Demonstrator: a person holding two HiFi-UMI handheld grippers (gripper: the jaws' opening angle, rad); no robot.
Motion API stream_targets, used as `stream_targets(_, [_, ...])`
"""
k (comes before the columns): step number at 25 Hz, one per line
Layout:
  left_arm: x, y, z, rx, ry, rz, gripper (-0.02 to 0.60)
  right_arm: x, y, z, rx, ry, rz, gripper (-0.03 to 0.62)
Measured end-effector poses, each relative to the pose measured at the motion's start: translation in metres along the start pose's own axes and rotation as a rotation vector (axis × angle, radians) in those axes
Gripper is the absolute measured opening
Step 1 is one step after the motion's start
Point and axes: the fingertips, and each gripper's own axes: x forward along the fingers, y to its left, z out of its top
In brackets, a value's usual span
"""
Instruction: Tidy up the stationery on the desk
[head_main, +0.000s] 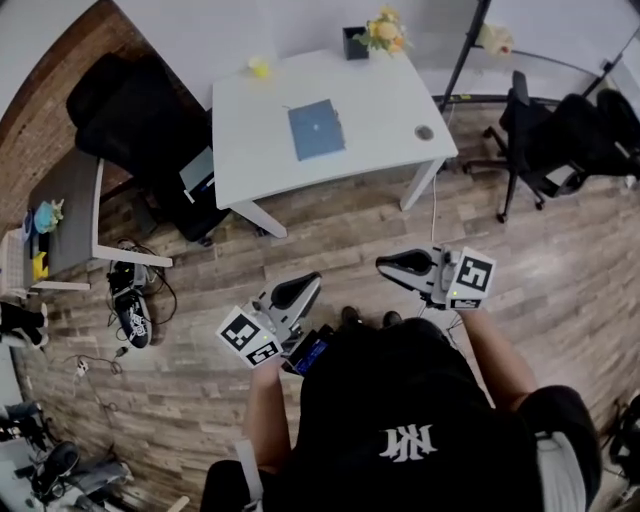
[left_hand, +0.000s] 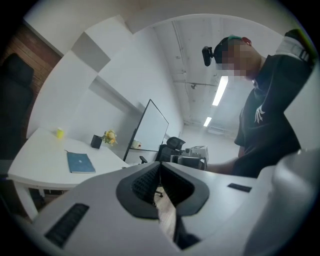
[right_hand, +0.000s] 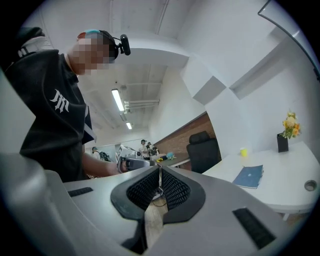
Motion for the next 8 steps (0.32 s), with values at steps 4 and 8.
stream_targets(4, [0.007, -0.002, -0.001, -0.026, -0.021, 0.033, 0.009, -0.027, -0.003, 0.010, -0.007, -0.008, -0.016, 0.043])
stream_targets(8, [0.030, -0.016, -0.015, -0.035, -0.011, 0.037, 0.009, -0.072, -0.006, 0.002, 0.034, -0.028, -0.048, 0.043])
